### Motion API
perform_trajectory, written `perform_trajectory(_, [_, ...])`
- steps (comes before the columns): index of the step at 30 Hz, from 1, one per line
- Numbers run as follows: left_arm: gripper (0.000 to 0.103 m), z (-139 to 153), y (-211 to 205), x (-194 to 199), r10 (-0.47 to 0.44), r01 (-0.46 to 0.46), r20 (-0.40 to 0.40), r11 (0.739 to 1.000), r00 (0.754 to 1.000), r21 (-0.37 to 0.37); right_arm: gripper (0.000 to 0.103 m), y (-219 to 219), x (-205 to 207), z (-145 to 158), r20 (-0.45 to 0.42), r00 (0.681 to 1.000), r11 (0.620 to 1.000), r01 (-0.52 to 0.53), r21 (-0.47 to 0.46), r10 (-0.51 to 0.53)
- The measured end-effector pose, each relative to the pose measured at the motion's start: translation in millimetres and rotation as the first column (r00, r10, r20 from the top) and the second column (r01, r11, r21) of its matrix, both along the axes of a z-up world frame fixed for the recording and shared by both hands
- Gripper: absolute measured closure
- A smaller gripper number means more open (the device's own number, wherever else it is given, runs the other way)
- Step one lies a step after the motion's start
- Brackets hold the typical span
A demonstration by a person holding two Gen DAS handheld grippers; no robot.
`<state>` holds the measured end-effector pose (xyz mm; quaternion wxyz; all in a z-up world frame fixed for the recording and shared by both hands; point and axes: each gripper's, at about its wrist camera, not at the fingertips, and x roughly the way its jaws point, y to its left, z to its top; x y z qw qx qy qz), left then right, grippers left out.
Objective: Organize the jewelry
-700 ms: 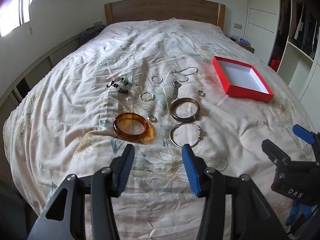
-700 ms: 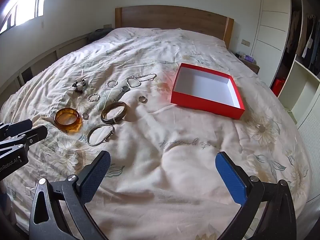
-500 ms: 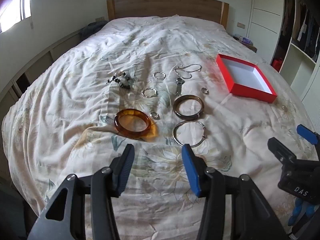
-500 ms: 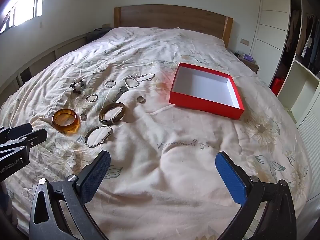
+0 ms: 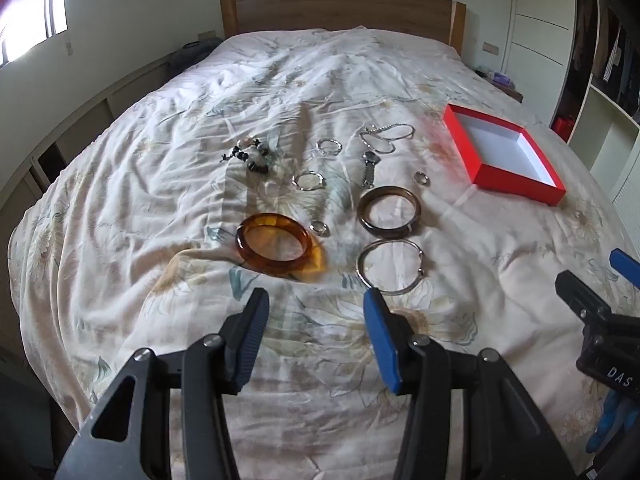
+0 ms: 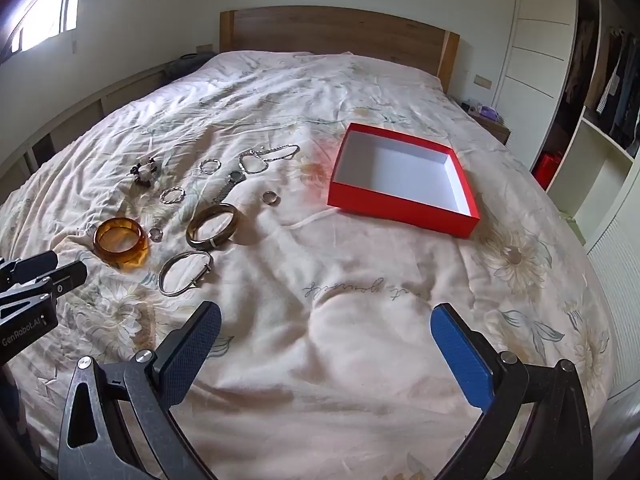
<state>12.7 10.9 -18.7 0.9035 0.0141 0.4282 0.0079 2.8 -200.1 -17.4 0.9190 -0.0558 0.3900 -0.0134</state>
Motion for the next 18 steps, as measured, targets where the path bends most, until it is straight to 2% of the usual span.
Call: perform_trajectory(18, [0.056, -9.9, -9.2, 4.7, -0.057, 0.059, -0.066, 0.998, 0.996, 0.018, 0.000, 0.4, 2.1, -0.8, -0.012, 1.000, 1.000, -0.001, -0.004, 0.001])
